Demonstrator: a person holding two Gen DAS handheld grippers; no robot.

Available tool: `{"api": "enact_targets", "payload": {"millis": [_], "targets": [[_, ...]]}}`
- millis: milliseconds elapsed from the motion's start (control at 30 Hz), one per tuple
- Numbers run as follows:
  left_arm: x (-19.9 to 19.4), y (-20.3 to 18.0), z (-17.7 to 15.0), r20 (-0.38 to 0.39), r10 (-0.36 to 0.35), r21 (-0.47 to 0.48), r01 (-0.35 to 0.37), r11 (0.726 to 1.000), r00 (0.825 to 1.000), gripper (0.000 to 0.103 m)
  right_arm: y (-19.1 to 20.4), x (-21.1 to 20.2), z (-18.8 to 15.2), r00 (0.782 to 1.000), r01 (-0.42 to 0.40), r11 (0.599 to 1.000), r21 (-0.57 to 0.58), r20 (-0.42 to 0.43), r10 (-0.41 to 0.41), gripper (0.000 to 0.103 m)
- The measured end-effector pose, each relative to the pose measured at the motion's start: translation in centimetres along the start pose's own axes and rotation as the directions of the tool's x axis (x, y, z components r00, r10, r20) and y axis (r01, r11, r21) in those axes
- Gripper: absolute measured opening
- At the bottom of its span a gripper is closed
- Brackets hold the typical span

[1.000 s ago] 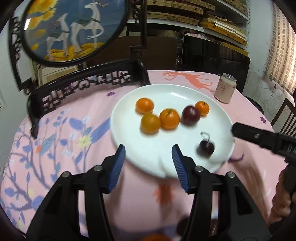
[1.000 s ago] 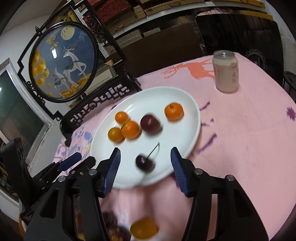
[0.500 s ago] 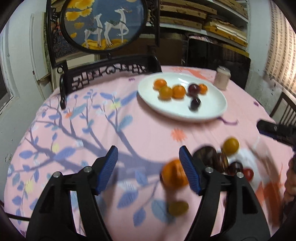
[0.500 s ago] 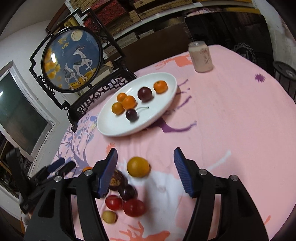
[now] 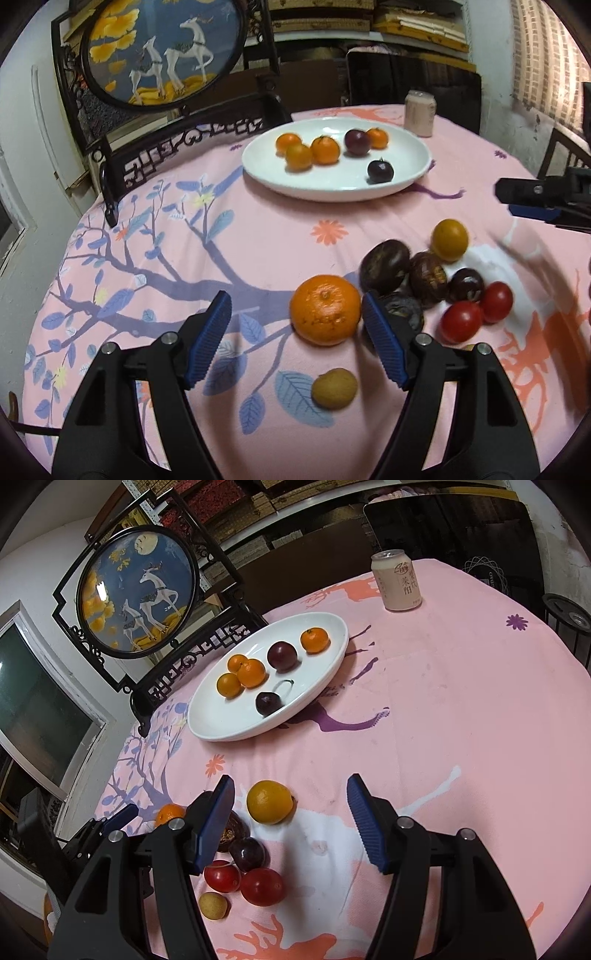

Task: Organize fruits
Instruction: 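Grasp the large tangerine with the left tool while the right tool grasps a yellow orange, then set both fruits on the white plate and open both tools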

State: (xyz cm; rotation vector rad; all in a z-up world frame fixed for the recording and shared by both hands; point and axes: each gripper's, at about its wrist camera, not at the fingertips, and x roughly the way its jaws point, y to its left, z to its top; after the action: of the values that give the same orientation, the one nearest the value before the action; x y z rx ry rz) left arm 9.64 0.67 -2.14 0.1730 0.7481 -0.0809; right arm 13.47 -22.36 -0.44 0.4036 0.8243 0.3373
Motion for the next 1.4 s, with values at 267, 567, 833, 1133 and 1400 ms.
{"api": "enact_targets", "payload": {"millis": [267, 567, 833, 1133, 1400], "targets": [[-0.1, 1.6, 0.4, 0.039, 0.093, -0.030, -0.092, 0.995, 0.995, 0.092, 0.0, 0.3, -0.1, 1.000, 0.009, 1.000, -0.010, -0.006, -0.009, 0.064], [0.7, 0.8, 0.3, -0.007, -0.023, -0.018, 0.023, 1.000, 1.000, 0.090, 0.9, 1.5, -0.7, 0.999, -0.026, 0.998, -0.052, -0.049, 0.023, 0.064], [0.6, 0.3, 0.2, -0.024, -0.110, -0.033, 0.109, 0.993, 0.994, 0.063, 1.5, 2.6, -1.2, 0.998, 0.002, 0.997, -0.074, -0.058, -0.007, 0.063], [1.2, 0.0, 0.2, -0.057, -0.150, -0.054, 0.147, 0.988, 0.987, 0.048, 2.8, 4.8, -1.6, 0.996, 0.014, 0.992, -0.123, -0.089, -0.025, 0.051], [1.3, 0.2, 0.2, -0.062, -0.163, -0.061, 0.159, 0.985, 0.985, 0.047, 2.8, 5.3, -1.9, 0.995, 0.031, 0.990, -0.137, -0.093, -0.044, 0.037]]}}
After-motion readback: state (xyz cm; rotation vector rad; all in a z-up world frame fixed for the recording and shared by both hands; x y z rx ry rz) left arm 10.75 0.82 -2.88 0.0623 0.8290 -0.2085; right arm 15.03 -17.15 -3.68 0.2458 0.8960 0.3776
